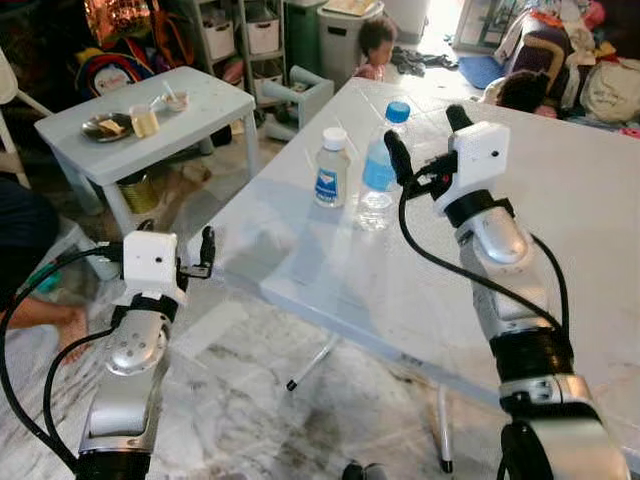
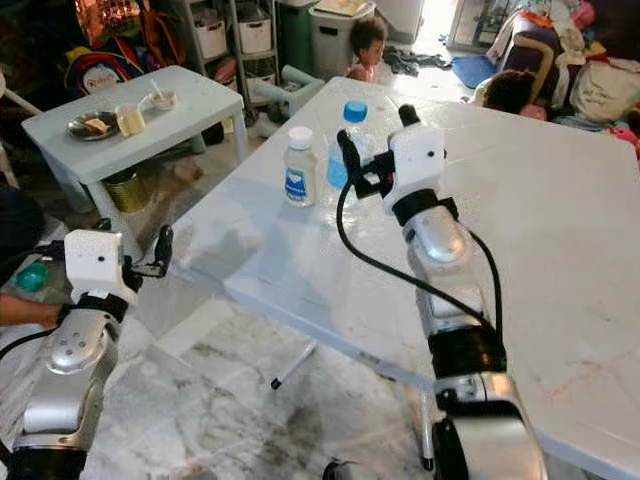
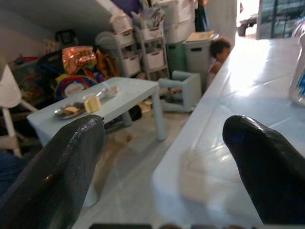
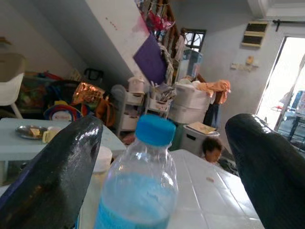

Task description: Restocking fridge

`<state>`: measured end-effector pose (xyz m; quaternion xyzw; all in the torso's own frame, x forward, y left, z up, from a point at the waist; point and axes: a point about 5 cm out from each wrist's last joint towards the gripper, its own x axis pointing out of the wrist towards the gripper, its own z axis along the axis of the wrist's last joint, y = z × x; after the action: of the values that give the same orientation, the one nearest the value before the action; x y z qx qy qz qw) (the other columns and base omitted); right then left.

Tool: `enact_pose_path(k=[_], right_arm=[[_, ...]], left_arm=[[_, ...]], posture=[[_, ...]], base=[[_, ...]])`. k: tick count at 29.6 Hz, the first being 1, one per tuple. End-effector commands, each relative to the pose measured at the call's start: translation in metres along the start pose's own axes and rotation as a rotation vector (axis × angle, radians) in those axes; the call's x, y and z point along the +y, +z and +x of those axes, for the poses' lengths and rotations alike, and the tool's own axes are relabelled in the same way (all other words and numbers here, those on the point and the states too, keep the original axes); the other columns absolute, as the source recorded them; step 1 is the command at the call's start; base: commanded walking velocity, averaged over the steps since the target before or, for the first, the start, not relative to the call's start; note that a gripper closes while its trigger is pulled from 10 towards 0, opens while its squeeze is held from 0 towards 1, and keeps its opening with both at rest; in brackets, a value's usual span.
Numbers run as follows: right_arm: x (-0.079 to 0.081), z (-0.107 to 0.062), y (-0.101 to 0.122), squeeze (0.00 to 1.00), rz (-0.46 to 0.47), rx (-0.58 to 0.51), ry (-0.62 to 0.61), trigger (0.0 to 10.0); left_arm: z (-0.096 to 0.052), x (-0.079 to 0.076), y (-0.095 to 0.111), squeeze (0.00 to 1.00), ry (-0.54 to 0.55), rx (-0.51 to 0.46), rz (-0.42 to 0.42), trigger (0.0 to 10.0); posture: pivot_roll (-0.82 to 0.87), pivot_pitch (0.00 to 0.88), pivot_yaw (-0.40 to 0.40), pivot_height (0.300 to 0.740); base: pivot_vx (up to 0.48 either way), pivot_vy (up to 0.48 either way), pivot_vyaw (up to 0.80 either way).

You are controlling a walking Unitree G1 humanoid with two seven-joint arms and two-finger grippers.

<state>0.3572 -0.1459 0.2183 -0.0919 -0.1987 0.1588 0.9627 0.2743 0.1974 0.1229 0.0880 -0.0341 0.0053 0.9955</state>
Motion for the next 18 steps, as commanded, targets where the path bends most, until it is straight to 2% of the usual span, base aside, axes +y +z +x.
enact_pose_path(k=[1, 7, 9, 11, 17, 18], right_arm=[[-0.006, 0.006, 0.003, 0.0, 0.008, -0.004, -0.006, 10.0], [-0.007, 0.02, 0.003, 0.0, 0.019, 0.008, 0.035, 10.0], [-0.007, 0.02, 0.003, 0.0, 0.019, 0.008, 0.035, 10.0], [-0.007, 0.027, 0.004, 0.0, 0.026, 0.013, 0.043, 10.0], [-0.006, 0.042, 0.008, 0.0, 0.058, 0.021, 0.076, 10.0], [-0.005, 0.047, 0.01, 0.0, 0.067, 0.027, 0.097, 9.7]], left_arm=[[-0.001, 0.004, 0.005, 0.0, -0.005, -0.006, 0.02, 10.0], [-0.014, 0.014, 0.007, 0.0, -0.004, 0.022, 0.054, 10.0], [-0.014, 0.014, 0.007, 0.0, -0.004, 0.022, 0.054, 10.0], [-0.019, 0.017, 0.008, 0.0, -0.009, 0.032, 0.064, 10.0], [-0.026, 0.018, 0.01, 0.0, -0.024, 0.052, 0.08, 10.0], [-0.028, 0.018, 0.01, 0.0, -0.029, 0.057, 0.084, 10.0]], posture=[[0.13, 0.039, 0.016, 0.74], [0.18, 0.097, 0.035, 0.74], [0.18, 0.097, 0.035, 0.74], [0.2, 0.13, 0.045, 0.74], [0.22, 0.152, 0.055, 0.74], [0.22, 0.157, 0.057, 0.74]], base=[[0.0, 0.0, 0.0], [0.0, 0.0, 0.0], [0.0, 0.0, 0.0], [0.0, 0.0, 0.0], [0.0, 0.0, 0.0], [0.0, 0.0, 0.0]])
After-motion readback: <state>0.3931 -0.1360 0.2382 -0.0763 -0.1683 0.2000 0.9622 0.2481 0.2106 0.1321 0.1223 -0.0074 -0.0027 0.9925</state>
